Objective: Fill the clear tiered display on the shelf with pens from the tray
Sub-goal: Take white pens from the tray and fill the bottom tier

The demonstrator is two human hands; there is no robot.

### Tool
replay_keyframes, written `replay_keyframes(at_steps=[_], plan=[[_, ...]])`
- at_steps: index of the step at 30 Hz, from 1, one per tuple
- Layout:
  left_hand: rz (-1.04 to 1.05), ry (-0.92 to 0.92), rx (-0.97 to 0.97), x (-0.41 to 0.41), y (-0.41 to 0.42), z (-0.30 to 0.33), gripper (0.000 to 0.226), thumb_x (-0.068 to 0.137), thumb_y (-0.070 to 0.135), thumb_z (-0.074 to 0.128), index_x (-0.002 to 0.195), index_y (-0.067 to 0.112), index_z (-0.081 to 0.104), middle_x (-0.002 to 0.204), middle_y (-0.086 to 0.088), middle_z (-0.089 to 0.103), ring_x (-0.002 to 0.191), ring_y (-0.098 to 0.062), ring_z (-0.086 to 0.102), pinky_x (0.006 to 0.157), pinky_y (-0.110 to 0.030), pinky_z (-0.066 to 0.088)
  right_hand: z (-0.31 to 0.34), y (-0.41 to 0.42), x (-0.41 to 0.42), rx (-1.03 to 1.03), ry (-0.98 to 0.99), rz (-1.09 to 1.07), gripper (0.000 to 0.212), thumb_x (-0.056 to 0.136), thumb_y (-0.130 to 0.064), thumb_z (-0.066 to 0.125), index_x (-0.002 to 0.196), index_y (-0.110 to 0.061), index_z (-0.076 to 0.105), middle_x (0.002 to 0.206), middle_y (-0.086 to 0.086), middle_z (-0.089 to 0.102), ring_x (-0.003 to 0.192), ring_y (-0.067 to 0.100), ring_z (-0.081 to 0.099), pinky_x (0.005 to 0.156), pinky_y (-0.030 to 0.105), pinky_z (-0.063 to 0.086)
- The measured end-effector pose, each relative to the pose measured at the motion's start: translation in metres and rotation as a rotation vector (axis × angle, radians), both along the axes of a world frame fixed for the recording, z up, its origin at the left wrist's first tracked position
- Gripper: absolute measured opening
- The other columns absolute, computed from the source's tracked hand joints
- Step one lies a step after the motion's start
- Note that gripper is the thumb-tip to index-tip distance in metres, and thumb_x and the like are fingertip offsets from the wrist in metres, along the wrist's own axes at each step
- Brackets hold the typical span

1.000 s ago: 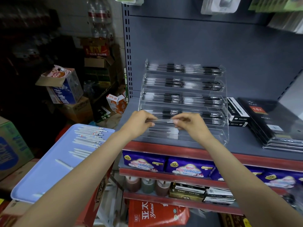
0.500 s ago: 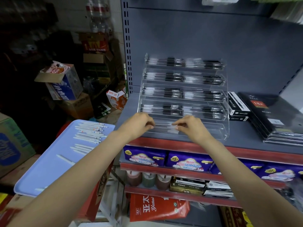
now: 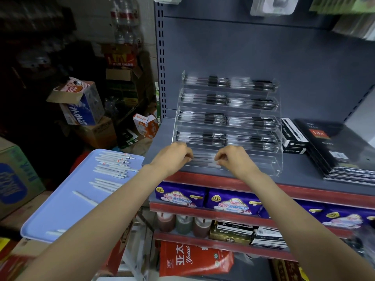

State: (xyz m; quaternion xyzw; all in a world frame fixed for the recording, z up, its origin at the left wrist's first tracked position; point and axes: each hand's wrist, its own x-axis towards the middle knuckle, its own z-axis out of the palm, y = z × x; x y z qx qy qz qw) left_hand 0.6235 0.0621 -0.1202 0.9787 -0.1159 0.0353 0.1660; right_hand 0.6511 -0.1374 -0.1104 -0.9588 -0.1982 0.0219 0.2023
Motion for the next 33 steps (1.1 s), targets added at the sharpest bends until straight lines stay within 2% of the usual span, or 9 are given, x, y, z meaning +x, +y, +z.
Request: replay_keyframes(at_steps=[3, 7, 9, 13, 18, 21, 25, 30, 33], plan=[[0.024, -0.108, -0.165, -0.01, 0.01, 0.0, 0.021, 0.091, 0.016, 0.058, 0.111, 0.012, 0.064, 0.109, -0.004, 0.061, 0.1, -0.019, 0.059, 0.088, -0.035, 0.049, 0.003, 0.011, -0.007, 0.051, -0.081, -0.006, 0.014, 0.088, -0.017, 0.063, 0.1, -0.013, 0.068, 0.097, 0.001, 0.058, 0.093, 0.017, 0.059, 0.084, 0.031, 0.049], [0.127, -0.187, -0.305, -0.028, 0.044, 0.003, 0.02, 0.089, 0.012, 0.06, 0.108, 0.012, 0.066, 0.099, -0.004, 0.062, 0.087, -0.012, 0.057, 0.081, -0.022, 0.045, 0.011, 0.054, -0.022, 0.232, -0.065, 0.07, 0.014, 0.088, -0.015, 0.062, 0.1, -0.013, 0.069, 0.09, -0.003, 0.062, 0.078, 0.006, 0.054, 0.067, 0.004, 0.04], [0.178, -0.176, -0.332, -0.041, 0.07, 0.0, 0.019, 0.09, 0.013, 0.06, 0.107, 0.011, 0.066, 0.1, -0.004, 0.064, 0.084, -0.009, 0.054, 0.076, -0.016, 0.041, 0.01, 0.086, -0.033, 0.303, -0.046, 0.102, 0.015, 0.089, -0.014, 0.06, 0.1, -0.014, 0.069, 0.089, -0.004, 0.064, 0.077, 0.007, 0.055, 0.064, 0.001, 0.038], [0.291, -0.113, -0.354, -0.069, 0.136, -0.018, 0.017, 0.091, 0.016, 0.059, 0.106, 0.012, 0.066, 0.097, -0.003, 0.067, 0.08, -0.012, 0.055, 0.072, -0.018, 0.041, -0.007, 0.156, -0.052, 0.355, 0.045, 0.159, 0.017, 0.091, -0.015, 0.056, 0.103, -0.016, 0.069, 0.098, -0.001, 0.068, 0.086, 0.01, 0.059, 0.074, 0.014, 0.042], [0.381, 0.039, -0.285, -0.107, 0.238, -0.061, 0.014, 0.088, 0.014, 0.062, 0.101, 0.011, 0.067, 0.097, -0.009, 0.067, 0.082, -0.02, 0.061, 0.075, -0.026, 0.044, -0.053, 0.247, -0.082, 0.306, 0.195, 0.204, 0.021, 0.092, -0.008, 0.053, 0.108, -0.009, 0.066, 0.11, 0.008, 0.067, 0.087, 0.016, 0.058, 0.074, 0.015, 0.037], [0.356, 0.178, -0.223, -0.131, 0.287, -0.091, 0.017, 0.088, 0.013, 0.062, 0.105, 0.008, 0.066, 0.105, -0.011, 0.064, 0.092, -0.024, 0.061, 0.077, -0.026, 0.042, -0.093, 0.288, -0.101, 0.213, 0.287, 0.208, 0.025, 0.091, -0.011, 0.055, 0.116, -0.008, 0.062, 0.118, 0.012, 0.062, 0.109, 0.024, 0.059, 0.089, 0.023, 0.039], [0.242, 0.417, -0.078, -0.15, 0.33, -0.138, 0.035, 0.087, 0.014, 0.063, 0.121, 0.009, 0.058, 0.122, -0.014, 0.055, 0.115, -0.029, 0.051, 0.095, -0.031, 0.037, -0.139, 0.325, -0.129, 0.044, 0.428, 0.233, 0.039, 0.094, -0.023, 0.056, 0.13, -0.012, 0.05, 0.131, 0.013, 0.051, 0.122, 0.026, 0.049, 0.104, 0.037, 0.037], [0.26, 0.514, -0.117, -0.171, 0.347, -0.179, 0.044, 0.074, 0.018, 0.077, 0.113, 0.011, 0.057, 0.115, -0.012, 0.047, 0.11, -0.027, 0.045, 0.094, -0.036, 0.042, -0.169, 0.347, -0.15, -0.105, 0.493, 0.199, 0.054, 0.083, -0.031, 0.07, 0.129, -0.012, 0.05, 0.126, 0.016, 0.048, 0.118, 0.028, 0.049, 0.102, 0.039, 0.038], [0.282, 0.478, -0.186, -0.171, 0.349, -0.186, 0.032, 0.074, 0.01, 0.075, 0.1, 0.006, 0.058, 0.101, -0.012, 0.046, 0.1, -0.029, 0.05, 0.088, -0.033, 0.043, -0.176, 0.355, -0.149, -0.165, 0.477, 0.2, 0.044, 0.083, -0.025, 0.07, 0.121, -0.009, 0.052, 0.118, 0.017, 0.052, 0.111, 0.031, 0.052, 0.092, 0.04, 0.044]])
